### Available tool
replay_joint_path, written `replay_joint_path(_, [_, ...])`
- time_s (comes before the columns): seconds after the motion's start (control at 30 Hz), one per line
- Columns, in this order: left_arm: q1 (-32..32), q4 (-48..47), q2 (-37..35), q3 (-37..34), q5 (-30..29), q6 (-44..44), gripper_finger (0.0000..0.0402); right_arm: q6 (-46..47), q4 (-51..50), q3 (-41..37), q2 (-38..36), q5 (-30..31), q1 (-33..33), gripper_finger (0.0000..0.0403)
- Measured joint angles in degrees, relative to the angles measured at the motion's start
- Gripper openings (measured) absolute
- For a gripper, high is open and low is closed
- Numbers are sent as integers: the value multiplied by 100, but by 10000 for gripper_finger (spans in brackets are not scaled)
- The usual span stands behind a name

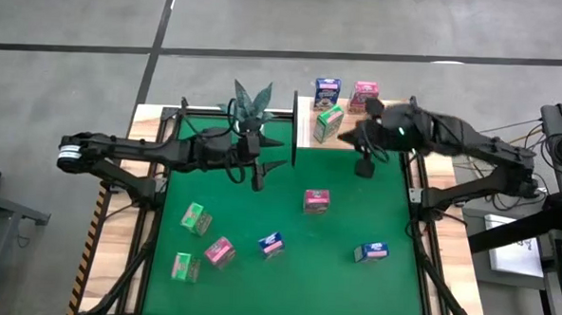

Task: Stack cereal on shelf
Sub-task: Put the top green cereal box on the shelf

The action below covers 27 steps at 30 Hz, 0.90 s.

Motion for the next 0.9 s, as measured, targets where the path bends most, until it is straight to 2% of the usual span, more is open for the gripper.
replay_joint_path(0.2, [-1,-4,-5,-72,-18,-195,204,-698,-811,1046,896,-947,-1144,9])
replay_joint_path(0.33, [-2,-5,-4,-77,-26,-273,204,-1172,-1468,1557,1483,-1135,-1667,9])
replay_joint_path(0.4, [-9,-19,-4,-79,-28,-273,204,-1342,-1757,1759,1735,-1172,-1863,9])
replay_joint_path(0.5, [-12,-30,-7,-83,-27,-273,204,-1494,-2052,2020,2043,-1534,-2096,9])
replay_joint_path(0.63, [-13,-91,3,-90,-26,-273,204,-1562,-2306,2459,2363,-1717,-2189,14])
replay_joint_path(0.77, [-13,-122,3,-90,-26,-279,204,-1701,-2471,2868,2633,-1713,-2194,50])
replay_joint_path(0.9, [-13,-120,3,-90,-26,-313,204,-1991,-2576,3092,2784,-1614,-2194,113])
